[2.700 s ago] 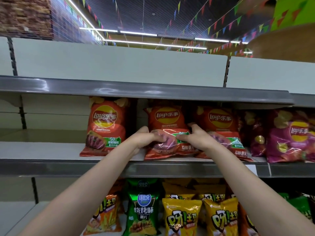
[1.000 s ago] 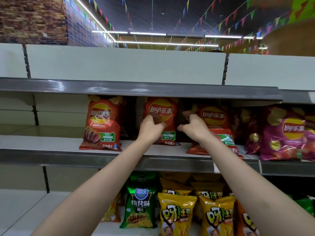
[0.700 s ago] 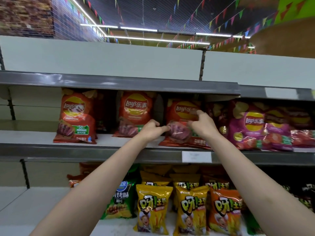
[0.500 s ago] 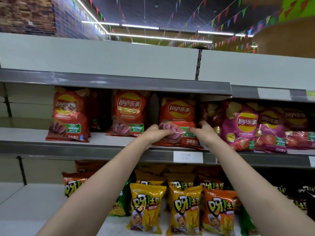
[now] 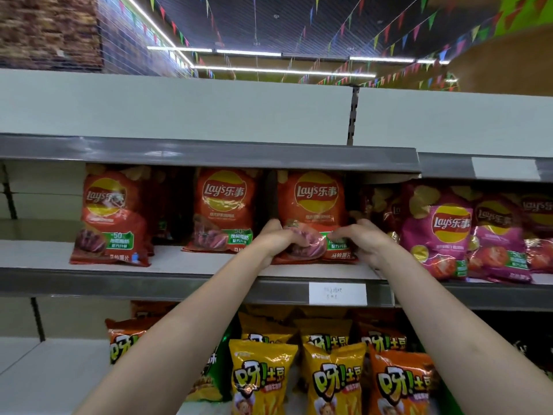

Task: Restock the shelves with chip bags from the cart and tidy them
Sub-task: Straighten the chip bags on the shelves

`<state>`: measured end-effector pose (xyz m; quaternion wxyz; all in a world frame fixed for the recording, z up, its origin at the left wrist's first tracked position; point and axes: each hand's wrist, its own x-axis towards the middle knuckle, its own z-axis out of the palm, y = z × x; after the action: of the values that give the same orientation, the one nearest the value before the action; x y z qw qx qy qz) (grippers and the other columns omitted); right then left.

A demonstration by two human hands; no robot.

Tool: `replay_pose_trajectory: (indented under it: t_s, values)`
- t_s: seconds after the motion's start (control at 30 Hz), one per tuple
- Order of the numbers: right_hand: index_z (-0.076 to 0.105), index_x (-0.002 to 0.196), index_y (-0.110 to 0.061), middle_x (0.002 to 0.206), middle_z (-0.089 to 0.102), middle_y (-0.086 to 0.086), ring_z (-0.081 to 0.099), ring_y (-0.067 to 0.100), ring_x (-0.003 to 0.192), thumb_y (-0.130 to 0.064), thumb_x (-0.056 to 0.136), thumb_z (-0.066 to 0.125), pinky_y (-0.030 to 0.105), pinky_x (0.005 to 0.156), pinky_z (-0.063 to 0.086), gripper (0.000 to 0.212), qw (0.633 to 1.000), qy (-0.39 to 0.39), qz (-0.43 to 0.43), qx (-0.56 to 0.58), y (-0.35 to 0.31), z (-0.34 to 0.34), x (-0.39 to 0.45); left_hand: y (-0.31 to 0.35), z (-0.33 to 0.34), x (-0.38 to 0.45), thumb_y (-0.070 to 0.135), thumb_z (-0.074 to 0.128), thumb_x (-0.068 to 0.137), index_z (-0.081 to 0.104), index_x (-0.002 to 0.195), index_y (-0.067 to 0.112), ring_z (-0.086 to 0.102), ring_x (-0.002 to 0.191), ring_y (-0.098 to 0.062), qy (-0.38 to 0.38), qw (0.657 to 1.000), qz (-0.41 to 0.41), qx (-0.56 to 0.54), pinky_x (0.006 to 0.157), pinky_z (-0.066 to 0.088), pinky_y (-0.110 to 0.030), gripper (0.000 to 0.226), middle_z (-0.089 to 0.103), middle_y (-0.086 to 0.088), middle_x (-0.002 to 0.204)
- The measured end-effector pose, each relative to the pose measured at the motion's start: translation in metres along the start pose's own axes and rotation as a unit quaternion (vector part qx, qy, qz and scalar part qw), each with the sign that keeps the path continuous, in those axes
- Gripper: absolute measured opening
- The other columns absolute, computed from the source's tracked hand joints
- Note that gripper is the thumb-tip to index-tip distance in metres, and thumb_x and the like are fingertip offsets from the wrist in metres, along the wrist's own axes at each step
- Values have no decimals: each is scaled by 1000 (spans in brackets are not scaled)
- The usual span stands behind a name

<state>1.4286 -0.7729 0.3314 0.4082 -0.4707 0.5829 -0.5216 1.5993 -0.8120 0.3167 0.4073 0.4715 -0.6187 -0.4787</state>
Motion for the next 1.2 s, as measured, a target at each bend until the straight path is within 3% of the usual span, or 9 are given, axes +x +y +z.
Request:
replay_pose_trajectory:
  t_s: [0.07, 0.17, 0.27, 0.43, 0.7, 0.83, 0.9, 0.97, 1.2]
  values:
    - [34, 144, -2, 119, 62, 19, 64, 29, 99, 8, 77, 69, 33, 69, 54, 76, 1000, -1, 13, 0, 3, 2, 10, -1, 1, 9, 9, 82, 67, 46, 103, 18, 55, 109, -22, 19, 999, 16, 27, 100, 45, -37, 52, 59, -4, 114]
    - [46, 126, 0, 103, 64, 15, 63, 24, 86, 7, 80, 66, 31, 68, 52, 51, 1000, 8, 25, -8, 6, 4, 19, -6, 2, 22, 7, 81, 71, 44, 126, 14, 55, 115, -24, 25, 998, 36, 55, 100, 45, -35, 66, 59, -6, 125]
    - [52, 115, -4, 105, 65, 14, 63, 23, 87, 3, 80, 67, 33, 76, 52, 39, 999, 8, 36, -8, 7, 5, 27, -5, 2, 30, 4, 79, 73, 42, 133, 10, 54, 117, -24, 21, 997, 32, 64, 94, 44, -29, 71, 58, -8, 129]
    - [56, 119, 0, 112, 65, 17, 63, 29, 99, -1, 77, 70, 39, 89, 52, 45, 999, 20, 29, -14, 13, 7, 34, -2, 5, 36, 7, 74, 81, 35, 139, 6, 49, 119, -21, 20, 992, 23, 120, 85, 37, -22, 70, 51, -8, 136]
    - [41, 112, -11, 103, 54, 7, 52, 22, 95, -6, 84, 66, 31, 77, 43, 37, 999, 19, -29, -27, 2, -4, 11, 8, 20, 7, 20, 72, 86, 19, 146, 4, 35, 135, -33, 117, 964, 72, 227, 109, 33, -33, 82, 22, -19, 150]
    - [40, 125, -9, 122, 55, 10, 57, 21, 97, -10, 83, 68, 33, 80, 50, 51, 995, 17, -75, -61, 2, -10, -4, 11, 39, -14, 20, 66, 89, 20, 144, 4, 23, 140, -36, 197, 942, 112, 248, 116, 26, -40, 73, 14, -22, 151]
    - [34, 140, -9, 137, 48, 12, 52, 26, 118, -12, 84, 68, 37, 97, 47, 66, 990, 6, -108, -85, 5, -15, -16, 14, 54, -24, 20, 63, 89, 25, 140, 3, 22, 138, -37, 231, 932, 129, 247, 115, 27, -43, 66, 18, -22, 147]
    - [37, 143, -12, 142, 44, 9, 44, 25, 130, -10, 86, 66, 32, 101, 40, 65, 983, -6, -155, -99, 7, -27, -30, 18, 73, -33, 17, 64, 89, 28, 141, 5, 30, 134, -36, 228, 938, 143, 220, 112, 32, -45, 64, 25, -20, 143]
    - [64, 110, -11, 107, 65, 2, 62, 16, 109, 2, 90, 58, 26, 89, 54, 25, 970, -54, -232, -51, 15, -103, -73, 29, 142, -63, 13, 69, 86, 45, 127, 13, 51, 114, -20, 153, 977, 116, 90, 95, 47, -36, 47, 50, -8, 128]
